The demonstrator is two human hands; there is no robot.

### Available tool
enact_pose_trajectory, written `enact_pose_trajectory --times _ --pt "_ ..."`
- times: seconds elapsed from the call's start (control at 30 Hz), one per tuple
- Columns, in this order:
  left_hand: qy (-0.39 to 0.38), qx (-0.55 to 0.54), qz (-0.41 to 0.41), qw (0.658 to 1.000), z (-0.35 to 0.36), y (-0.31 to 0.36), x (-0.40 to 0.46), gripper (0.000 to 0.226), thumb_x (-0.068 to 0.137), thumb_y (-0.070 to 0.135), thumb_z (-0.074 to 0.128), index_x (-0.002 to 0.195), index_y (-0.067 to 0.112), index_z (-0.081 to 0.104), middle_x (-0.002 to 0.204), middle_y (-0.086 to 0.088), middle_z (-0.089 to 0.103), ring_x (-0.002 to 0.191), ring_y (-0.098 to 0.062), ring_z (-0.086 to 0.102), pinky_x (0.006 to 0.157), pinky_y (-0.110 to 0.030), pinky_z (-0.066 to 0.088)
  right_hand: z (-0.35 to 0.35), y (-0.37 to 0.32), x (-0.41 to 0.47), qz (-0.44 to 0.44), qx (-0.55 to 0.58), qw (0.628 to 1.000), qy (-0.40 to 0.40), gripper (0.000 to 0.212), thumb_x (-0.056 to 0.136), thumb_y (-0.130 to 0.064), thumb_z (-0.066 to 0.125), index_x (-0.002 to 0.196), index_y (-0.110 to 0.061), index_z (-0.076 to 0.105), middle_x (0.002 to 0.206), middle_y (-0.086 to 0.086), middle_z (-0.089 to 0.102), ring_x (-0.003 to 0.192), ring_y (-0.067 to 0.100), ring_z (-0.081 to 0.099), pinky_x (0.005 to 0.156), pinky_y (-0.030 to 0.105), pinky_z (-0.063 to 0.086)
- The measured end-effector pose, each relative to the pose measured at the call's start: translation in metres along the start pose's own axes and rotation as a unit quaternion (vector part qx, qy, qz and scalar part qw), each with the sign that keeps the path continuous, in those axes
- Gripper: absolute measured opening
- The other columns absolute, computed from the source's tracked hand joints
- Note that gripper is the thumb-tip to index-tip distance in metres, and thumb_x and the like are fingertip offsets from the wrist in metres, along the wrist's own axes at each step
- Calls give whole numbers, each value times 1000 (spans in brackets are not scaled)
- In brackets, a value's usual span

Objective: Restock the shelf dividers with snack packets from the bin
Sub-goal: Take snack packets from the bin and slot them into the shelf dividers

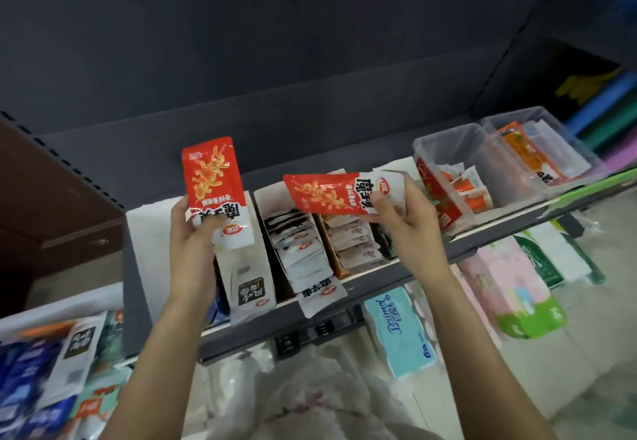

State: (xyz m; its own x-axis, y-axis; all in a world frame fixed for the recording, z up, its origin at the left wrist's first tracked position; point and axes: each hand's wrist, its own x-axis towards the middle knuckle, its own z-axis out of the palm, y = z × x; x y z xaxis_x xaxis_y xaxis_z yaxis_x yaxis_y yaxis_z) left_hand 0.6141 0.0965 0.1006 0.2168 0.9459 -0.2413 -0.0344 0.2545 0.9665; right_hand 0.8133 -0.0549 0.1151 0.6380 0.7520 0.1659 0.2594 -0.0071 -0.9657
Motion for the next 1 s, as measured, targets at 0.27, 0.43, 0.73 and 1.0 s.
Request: enact_pose_trajectory --times 0.27,0.43,0.73,1.0 --pt "41 15 -4 999 -29 -8 -8 37 90 5 58 122 22 50 104 2 64 103 -21 61 86 -33 45 24 -1 3 -86 -64 994 21 18 98 -15 50 113 -20 59 102 -13 66 94 1 64 77 18 52" --pt "42 30 -3 999 -33 -11 -22 35 92 8 58 120 25 48 100 7 63 90 -8 62 72 -22 47 39 2 30 -192 -200 960 -43 22 98 -11 49 115 -15 63 105 -9 65 96 3 62 83 23 53" --pt "53 21 0 998 -41 -18 -28 37 91 6 58 122 24 48 101 8 63 87 -5 62 67 -16 49 63 29 27 -306 -443 810 -232 54 67 11 67 106 -27 67 103 -5 70 93 24 65 69 41 57" --pt "45 21 -10 999 -35 -27 -18 40 90 7 61 123 25 50 105 3 66 97 -19 64 86 -37 51 54 24 42 -269 -412 854 -167 30 86 0 62 109 -18 66 92 3 72 75 23 69 67 40 59"
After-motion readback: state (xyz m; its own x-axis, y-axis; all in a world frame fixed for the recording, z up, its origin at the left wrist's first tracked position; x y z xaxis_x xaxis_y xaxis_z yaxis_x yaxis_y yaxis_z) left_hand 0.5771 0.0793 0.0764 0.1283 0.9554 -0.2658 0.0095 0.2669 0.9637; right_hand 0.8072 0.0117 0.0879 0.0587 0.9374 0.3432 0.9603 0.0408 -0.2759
